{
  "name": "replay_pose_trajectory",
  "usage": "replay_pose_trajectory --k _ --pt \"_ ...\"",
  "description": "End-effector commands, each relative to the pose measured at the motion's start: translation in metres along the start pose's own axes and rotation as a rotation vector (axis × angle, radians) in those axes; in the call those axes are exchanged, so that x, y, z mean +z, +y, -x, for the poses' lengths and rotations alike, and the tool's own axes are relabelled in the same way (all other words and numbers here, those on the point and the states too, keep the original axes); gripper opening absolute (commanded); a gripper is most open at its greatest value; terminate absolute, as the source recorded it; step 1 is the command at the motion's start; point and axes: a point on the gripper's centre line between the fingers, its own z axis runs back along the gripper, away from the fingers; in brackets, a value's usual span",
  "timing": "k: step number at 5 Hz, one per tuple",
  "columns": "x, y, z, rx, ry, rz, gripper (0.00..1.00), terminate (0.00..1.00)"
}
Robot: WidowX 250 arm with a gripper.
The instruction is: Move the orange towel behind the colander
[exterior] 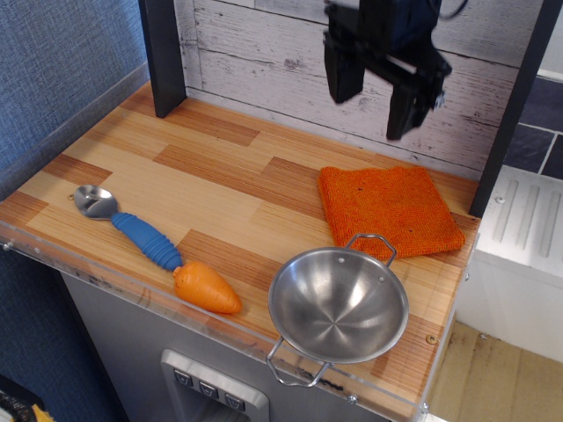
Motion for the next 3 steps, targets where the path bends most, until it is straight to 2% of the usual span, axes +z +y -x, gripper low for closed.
replay_pose_trajectory --k 1,2,3 --pt "0.0202 0.0026 0.0022 0.006 -0.058 -0.017 1.00 0.00" --pt "0.0202 0.0026 0.0022 0.006 -0.058 -0.017 1.00 0.00" --pt "0.0202 0.0026 0.0022 0.006 -0.058 -0.017 1.00 1.00"
